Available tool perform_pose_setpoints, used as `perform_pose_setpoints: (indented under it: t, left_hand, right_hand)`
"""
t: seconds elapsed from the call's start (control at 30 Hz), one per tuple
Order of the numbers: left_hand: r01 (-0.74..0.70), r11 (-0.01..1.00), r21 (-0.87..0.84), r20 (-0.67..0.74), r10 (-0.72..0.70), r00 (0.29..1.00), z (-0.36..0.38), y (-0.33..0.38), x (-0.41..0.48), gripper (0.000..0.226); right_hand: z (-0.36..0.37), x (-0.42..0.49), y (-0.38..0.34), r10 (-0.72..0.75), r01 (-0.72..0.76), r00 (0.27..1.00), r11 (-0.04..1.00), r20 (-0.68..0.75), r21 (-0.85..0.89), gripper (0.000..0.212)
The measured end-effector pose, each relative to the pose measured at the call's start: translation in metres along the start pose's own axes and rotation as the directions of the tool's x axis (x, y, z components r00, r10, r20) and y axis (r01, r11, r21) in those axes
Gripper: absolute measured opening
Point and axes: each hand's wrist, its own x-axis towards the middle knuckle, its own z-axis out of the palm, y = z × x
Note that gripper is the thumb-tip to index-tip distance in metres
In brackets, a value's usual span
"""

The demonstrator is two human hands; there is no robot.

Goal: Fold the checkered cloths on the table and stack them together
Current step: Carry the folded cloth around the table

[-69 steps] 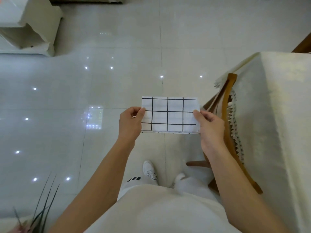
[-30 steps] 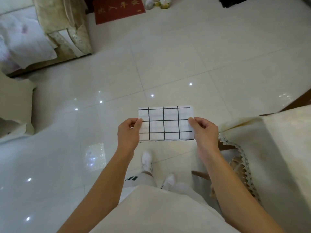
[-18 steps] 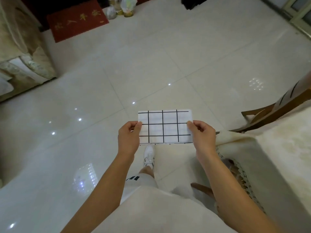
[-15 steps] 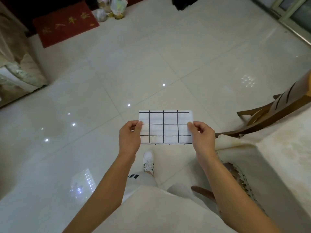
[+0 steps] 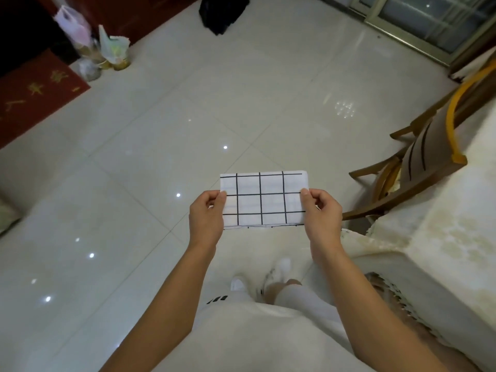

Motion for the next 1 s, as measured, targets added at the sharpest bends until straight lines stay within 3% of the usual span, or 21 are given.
perform_pose_setpoints:
  t: [0.3,0.57,1.0]
  left_hand:
    - [0.0,0.997,0.078,0.115,-0.009,0.993,0.072,0.037,0.067,0.017]
    - [0.003,0.991,0.134,0.172,-0.026,0.985,0.18,0.098,0.142,0.015]
    - [-0.11,0.98,0.168,0.339,0.047,0.94,0.333,0.201,0.22,0.016]
  right_hand:
    - [-0.007,0.08,-0.011,0.087,-0.08,0.992,0.994,-0.097,0.073,0.018]
    - [-0.029,0.204,-0.043,0.158,-0.138,0.978,0.98,-0.137,0.144,0.014]
    - [-0.085,0.358,-0.099,0.178,-0.115,0.954,0.961,-0.242,0.253,0.01]
